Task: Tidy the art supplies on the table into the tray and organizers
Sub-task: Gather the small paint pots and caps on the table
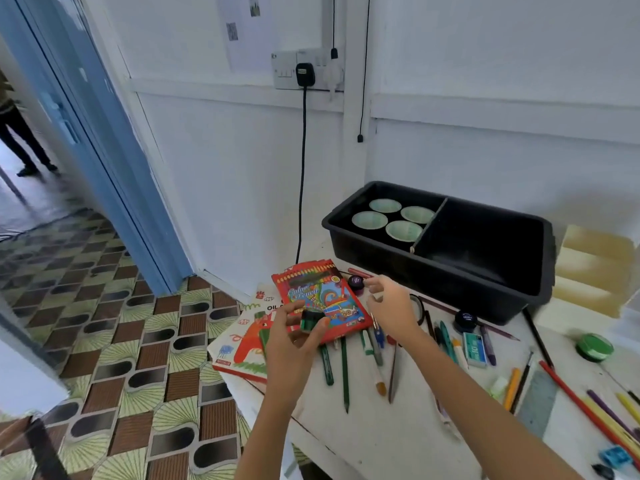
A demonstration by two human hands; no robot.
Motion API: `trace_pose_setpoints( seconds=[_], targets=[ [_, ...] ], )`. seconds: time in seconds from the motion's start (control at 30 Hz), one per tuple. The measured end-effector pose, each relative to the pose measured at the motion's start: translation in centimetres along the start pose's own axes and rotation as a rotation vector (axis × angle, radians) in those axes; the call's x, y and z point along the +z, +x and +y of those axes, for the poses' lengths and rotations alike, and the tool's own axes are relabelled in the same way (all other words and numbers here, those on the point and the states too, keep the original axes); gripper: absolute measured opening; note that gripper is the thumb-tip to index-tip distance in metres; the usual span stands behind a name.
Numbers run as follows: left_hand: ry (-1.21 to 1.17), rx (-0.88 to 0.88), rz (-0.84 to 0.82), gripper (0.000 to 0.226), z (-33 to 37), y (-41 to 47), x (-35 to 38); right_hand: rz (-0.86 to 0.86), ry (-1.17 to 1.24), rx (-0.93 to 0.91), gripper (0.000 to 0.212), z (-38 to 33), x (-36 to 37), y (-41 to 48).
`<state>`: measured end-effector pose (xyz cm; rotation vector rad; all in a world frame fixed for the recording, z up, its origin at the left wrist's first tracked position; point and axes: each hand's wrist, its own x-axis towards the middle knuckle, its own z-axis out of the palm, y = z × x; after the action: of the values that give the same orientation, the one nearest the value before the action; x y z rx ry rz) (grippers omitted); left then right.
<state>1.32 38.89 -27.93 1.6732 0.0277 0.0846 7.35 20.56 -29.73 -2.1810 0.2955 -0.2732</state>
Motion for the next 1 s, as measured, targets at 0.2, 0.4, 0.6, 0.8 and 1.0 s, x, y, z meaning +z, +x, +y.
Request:
trace_pose_setpoints(
  seconds=[0.2, 0.4, 0.6, 0.8, 1.0],
  targets=[
    [0.002, 0.017, -0.035, 0.039, -0.5, 1.1, 0.7, -0.068, -0.177, -0.096, 0.043, 1.3, 2.1, 3.7],
    [0.017, 0.029, -0.026, 0.034, -0.8, 1.2, 0.9, -0.12, -0.433, -0.161, 0.051, 1.7, 3.1, 4.7],
    [-0.002, 0.045, -0.04, 0.032, -1.0, 0.4, 1.3, 0.028, -0.333, -0.188, 0.039, 2.2, 1.9, 3.0],
    [0.001, 0.078, -0.055, 0.042, -0.4, -1.5, 4.0, 0.123, -0.216, -0.201, 0.038, 3.0, -2.6, -2.1],
    [0.01, 0.113, -0.113, 0.031, 0.4, -5.7, 8.1, 0.238, -0.167, -0.278, 0.038, 4.4, -8.9, -9.2]
  ],
)
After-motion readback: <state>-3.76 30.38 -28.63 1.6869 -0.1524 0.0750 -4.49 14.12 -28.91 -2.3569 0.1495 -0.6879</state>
